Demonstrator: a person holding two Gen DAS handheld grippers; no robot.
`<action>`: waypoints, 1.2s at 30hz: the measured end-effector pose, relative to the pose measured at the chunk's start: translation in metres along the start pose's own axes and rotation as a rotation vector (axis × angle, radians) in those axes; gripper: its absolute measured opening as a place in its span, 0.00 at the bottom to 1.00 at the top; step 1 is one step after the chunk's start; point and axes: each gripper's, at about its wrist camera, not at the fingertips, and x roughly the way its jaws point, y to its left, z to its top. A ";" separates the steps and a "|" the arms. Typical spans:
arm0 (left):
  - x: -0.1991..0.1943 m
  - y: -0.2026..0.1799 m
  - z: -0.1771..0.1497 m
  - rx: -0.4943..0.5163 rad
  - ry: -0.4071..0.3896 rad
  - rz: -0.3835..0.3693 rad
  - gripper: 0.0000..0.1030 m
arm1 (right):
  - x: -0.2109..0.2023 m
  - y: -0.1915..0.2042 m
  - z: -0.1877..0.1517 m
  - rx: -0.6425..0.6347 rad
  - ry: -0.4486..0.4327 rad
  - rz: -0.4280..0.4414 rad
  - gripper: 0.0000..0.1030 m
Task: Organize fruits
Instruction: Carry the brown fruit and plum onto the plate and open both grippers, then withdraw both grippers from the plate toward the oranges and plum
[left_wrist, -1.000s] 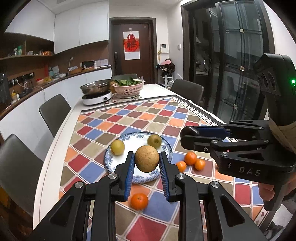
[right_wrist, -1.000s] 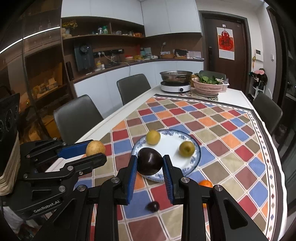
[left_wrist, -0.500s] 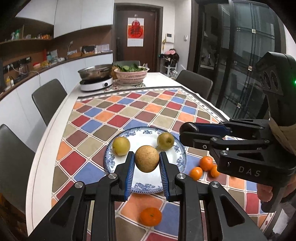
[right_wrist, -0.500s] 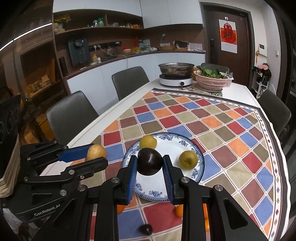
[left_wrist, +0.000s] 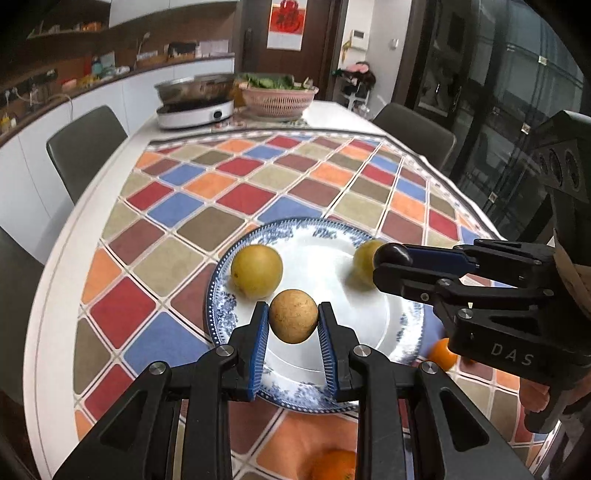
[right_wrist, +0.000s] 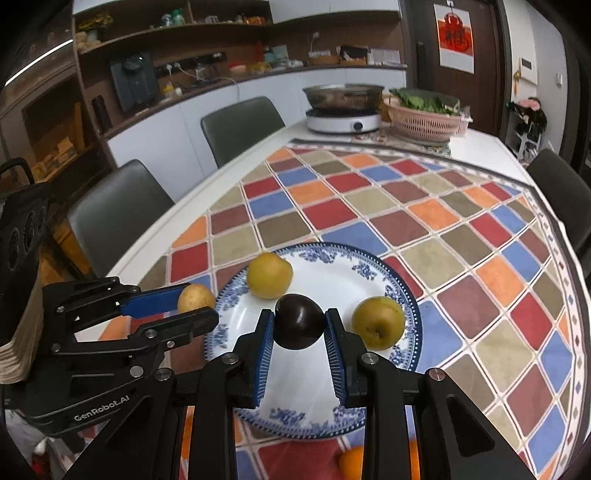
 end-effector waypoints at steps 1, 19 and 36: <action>0.005 0.002 0.000 -0.004 0.008 -0.001 0.26 | 0.005 -0.002 0.000 0.007 0.011 0.002 0.28; 0.045 0.012 0.002 -0.004 0.064 -0.002 0.31 | 0.053 -0.021 -0.007 0.077 0.114 0.009 0.29; -0.019 -0.003 0.000 0.008 -0.023 0.054 0.41 | 0.004 -0.008 -0.009 0.051 0.025 -0.019 0.34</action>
